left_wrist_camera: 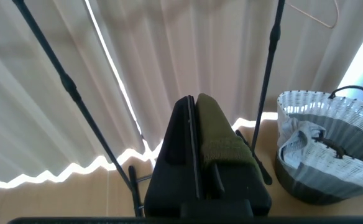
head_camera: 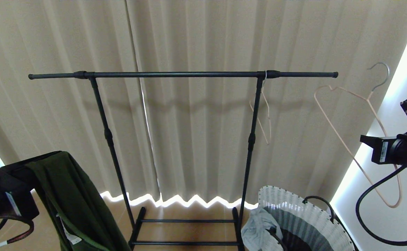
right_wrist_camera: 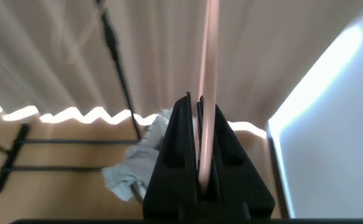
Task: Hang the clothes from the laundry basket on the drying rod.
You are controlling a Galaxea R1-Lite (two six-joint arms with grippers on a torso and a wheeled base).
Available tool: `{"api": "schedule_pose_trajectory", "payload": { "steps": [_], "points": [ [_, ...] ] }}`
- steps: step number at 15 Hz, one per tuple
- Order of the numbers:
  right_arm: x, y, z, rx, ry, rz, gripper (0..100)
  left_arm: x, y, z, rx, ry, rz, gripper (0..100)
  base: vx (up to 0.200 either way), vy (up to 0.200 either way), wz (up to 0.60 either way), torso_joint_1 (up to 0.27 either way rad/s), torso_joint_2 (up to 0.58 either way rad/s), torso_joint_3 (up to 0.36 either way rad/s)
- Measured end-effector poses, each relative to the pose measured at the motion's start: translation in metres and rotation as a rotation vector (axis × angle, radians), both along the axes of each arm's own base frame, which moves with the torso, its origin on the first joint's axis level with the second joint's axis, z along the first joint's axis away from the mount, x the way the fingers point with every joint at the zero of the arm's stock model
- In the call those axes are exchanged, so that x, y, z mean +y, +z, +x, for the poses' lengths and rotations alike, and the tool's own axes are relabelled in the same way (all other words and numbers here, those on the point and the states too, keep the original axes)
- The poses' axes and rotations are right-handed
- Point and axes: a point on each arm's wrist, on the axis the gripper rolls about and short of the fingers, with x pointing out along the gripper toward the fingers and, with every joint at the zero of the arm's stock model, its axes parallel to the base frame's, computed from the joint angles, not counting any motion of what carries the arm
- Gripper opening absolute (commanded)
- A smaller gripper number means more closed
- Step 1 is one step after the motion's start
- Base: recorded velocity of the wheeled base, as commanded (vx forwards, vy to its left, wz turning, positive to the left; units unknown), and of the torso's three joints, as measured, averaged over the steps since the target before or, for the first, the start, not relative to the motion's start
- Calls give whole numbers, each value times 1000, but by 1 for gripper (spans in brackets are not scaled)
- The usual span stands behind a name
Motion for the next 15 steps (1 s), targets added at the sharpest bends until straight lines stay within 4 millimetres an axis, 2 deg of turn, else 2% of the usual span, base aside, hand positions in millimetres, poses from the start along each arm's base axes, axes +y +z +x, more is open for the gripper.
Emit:
{"api": "schedule_pose_trajectory", "payload": {
  "steps": [15],
  "points": [
    [3,0,-3,-49,46,13,0,0,0,1,2,2,1,0,0,200,0,3,2,1]
  ]
}}
